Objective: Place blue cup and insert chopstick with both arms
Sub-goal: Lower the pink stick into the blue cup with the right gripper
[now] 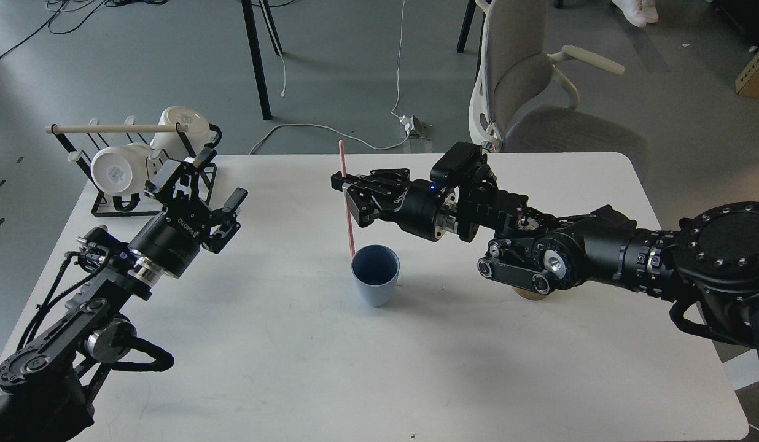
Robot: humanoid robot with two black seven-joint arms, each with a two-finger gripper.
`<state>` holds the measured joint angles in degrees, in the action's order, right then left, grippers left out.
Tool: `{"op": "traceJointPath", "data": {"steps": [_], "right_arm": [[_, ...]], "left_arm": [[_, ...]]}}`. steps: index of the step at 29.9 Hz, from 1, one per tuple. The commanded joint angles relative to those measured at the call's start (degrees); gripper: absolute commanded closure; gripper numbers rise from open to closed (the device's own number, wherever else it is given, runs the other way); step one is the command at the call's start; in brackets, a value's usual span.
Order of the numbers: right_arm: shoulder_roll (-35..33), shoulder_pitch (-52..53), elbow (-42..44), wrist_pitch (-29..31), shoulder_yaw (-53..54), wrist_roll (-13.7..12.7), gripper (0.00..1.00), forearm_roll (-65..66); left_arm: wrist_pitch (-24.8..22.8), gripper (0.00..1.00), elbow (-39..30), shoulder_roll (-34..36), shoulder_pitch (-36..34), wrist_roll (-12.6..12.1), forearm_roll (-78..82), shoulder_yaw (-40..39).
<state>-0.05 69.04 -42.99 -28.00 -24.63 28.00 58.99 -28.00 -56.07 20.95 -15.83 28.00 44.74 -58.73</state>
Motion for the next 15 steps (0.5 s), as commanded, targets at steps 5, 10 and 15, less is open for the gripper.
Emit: {"op": "traceJointPath", "data": {"steps": [5,10,15], "right_arm": [[-0.82,0.57,-1.65,0.0,4.85,0.0,0.96,-0.36],[-4.69,1.44,-5.69,0.0,4.68,0.0,0.96,-0.28],[-10.14,3.47,-9.74,0.0,5.03,0.0,0.96,-0.36]], "left_arm": [[0.0,0.05,0.35,0.14,0.01,0.0,0.0,0.02],[0.0,0.05,0.44,0.14,-0.07,0.0,0.0,0.02],[0.0,0.05,1.14,0.05,-0.07,0.0,0.0,0.1]]}}
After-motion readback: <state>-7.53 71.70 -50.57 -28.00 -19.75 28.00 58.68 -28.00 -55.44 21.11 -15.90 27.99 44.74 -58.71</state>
